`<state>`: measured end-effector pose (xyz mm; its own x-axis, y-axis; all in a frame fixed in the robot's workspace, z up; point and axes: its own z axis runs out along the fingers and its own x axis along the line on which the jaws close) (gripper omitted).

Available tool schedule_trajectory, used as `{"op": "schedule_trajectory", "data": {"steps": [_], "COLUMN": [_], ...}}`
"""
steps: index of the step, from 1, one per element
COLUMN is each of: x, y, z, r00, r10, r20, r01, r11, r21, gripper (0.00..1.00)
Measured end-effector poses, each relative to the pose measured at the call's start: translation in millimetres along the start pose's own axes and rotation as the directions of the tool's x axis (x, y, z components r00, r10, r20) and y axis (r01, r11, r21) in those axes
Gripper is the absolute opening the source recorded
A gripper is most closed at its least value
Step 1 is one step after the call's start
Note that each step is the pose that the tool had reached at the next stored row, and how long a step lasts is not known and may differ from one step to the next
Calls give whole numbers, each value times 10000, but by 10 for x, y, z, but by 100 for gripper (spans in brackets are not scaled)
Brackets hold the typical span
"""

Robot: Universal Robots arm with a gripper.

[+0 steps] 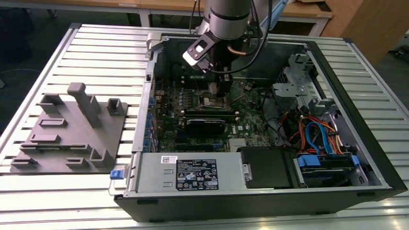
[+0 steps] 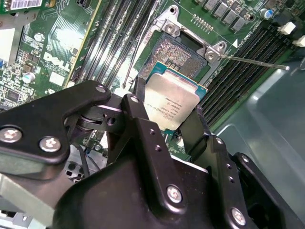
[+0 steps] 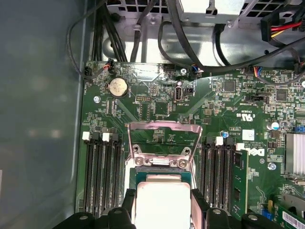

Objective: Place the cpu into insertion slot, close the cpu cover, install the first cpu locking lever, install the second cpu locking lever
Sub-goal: 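Place the cpu into insertion slot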

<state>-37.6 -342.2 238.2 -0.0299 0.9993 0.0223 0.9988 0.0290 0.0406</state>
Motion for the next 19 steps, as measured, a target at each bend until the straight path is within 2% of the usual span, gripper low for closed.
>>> {"op": "schedule_trajectory", "data": {"steps": [19], "x": [0], "y": [-1], "z": [5], "r00": [10000], "r10": [0], "r20": [0], "r01": [0], "r11": [10000], "r21": [0], "gripper": [54]}}
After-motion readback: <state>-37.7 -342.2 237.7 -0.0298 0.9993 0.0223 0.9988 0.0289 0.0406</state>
